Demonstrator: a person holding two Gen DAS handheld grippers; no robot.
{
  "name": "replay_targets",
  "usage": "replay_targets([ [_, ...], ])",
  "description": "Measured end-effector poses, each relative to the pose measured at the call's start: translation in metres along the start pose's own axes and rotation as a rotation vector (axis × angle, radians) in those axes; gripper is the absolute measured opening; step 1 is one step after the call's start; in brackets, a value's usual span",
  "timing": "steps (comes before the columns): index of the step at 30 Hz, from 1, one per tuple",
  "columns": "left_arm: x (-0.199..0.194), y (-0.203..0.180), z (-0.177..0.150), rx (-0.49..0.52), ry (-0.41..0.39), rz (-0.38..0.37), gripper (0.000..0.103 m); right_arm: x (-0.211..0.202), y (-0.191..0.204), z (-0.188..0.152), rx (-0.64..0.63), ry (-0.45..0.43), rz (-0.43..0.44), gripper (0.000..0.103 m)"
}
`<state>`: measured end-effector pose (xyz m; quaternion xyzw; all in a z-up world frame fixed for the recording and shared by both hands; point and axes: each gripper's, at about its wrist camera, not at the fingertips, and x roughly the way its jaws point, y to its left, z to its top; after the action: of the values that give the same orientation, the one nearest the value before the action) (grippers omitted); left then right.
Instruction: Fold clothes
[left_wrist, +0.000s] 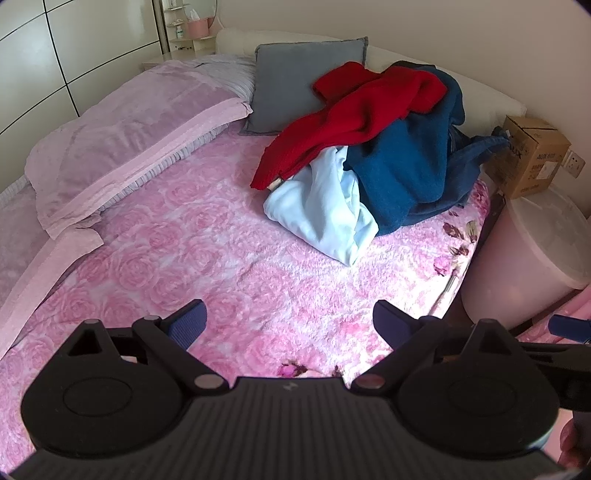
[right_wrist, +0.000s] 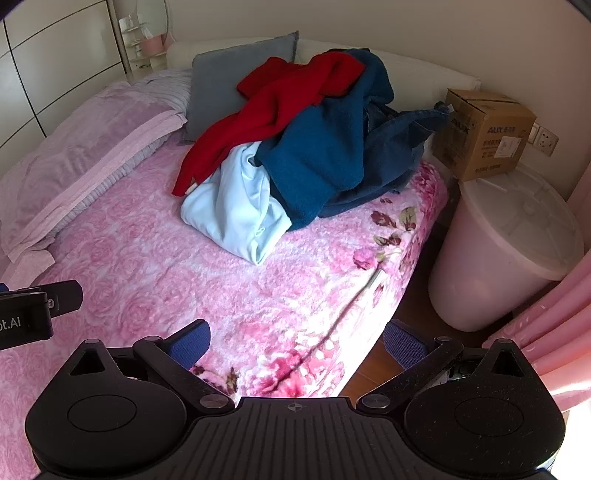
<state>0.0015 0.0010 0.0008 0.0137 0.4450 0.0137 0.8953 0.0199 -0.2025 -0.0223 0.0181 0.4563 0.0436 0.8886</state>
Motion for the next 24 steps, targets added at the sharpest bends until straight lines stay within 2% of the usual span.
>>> replay_targets([
  [4,0.000,0.005,0.008,0.002,0.000,0.009,0.095,0.000,0.002,-0.003,0.012,-0.003,-0.003,0.103],
  [9,0.004,-0.007,0.001,0.000,-0.007,0.012,0.095,0.000,0.002,-0.003,0.023,0.002,-0.003,0.103],
  [24,0.007,-0.007,-0.003,0.010,-0.011,0.009,0.095,-0.001,0.002,0.003,0.017,0.010,-0.009,0.103],
])
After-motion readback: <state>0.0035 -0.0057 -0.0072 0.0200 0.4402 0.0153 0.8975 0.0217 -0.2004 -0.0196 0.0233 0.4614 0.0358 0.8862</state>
